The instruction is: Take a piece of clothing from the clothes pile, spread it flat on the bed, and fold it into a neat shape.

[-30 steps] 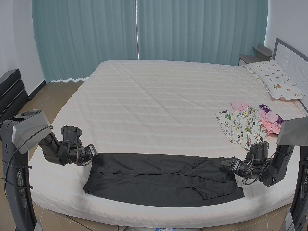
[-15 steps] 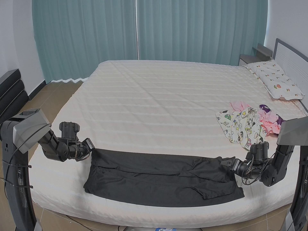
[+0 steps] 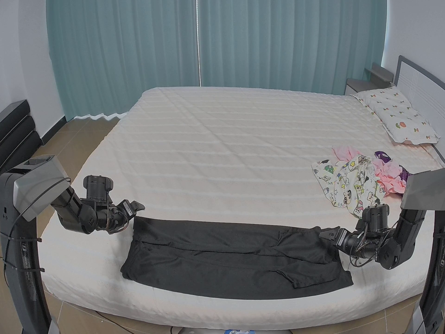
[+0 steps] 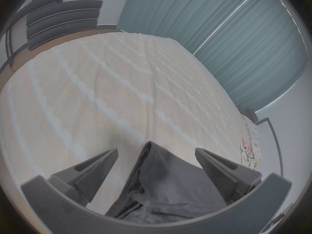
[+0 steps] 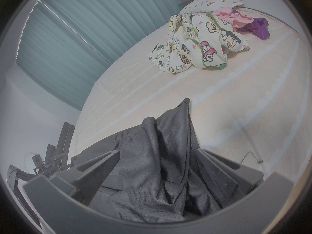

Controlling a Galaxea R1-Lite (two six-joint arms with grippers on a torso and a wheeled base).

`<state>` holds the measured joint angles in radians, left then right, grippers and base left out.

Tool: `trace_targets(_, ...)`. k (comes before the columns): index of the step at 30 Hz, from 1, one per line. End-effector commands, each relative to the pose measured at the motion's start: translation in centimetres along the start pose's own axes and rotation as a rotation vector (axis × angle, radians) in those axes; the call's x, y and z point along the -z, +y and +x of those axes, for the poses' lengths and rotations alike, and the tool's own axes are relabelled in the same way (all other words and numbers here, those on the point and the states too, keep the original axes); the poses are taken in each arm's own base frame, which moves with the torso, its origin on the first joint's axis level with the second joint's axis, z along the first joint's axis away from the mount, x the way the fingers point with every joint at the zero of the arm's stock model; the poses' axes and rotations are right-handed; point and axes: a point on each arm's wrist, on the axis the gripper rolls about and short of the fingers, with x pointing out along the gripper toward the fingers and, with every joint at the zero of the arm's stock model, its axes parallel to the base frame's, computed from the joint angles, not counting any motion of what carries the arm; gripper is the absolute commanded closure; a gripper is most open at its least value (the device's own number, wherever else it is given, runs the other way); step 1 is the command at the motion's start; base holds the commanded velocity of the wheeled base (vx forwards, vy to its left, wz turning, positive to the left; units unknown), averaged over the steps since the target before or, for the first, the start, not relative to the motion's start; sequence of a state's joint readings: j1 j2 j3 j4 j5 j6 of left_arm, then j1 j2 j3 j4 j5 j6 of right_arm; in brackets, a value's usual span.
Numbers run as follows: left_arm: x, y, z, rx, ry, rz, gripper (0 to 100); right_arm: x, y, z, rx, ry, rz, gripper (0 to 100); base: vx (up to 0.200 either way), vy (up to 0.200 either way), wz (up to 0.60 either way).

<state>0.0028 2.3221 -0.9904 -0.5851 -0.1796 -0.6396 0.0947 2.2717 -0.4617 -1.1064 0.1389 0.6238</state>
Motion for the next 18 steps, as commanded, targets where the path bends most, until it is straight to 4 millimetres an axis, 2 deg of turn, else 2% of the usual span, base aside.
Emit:
trace_targets(1,0.4,-0.3,-3.5,0.051,0.038,0.047,0,0.1,0.1,-0.2,-0.001,0.002,-0.001,0,0.0,0.0,0.0)
trace_targets(3,2.1,1.1,-4.3,0.02,0.093,0.113,0,0.2,0.1,-0.2,-0.002,0.005,-0.002,0,0.0,0.0,0.0)
trace_targets(6,3.1,2.2,-5.2,0.003,0.13,0.168,0,0.2,0.1,-0.2,0.0,0.007,-0.002,0,0.0,0.0,0.0)
trace_targets(8,4.6,3.8,-6.1,0.026,0.192,0.256,0,0.1,0.0,-0.2,0.001,0.005,0.0,0,0.0,0.0,0.0)
trace_targets(11,5.2,4.3,-6.6,0.059,0.201,0.301,0,0.2,0.0,-0.2,0.001,0.008,-0.001,0,0.0,0.0,0.0)
trace_targets(14,6.8,5.3,-7.3,0.085,0.216,0.374,0,0.2,0.1,-0.2,0.0,0.008,-0.002,0,0.0,0.0,0.0)
trace_targets(18,7.6,5.6,-6.7,0.086,0.236,0.456,0,0.3,0.0,-0.2,0.001,0.01,-0.002,0,0.0,0.0,0.0)
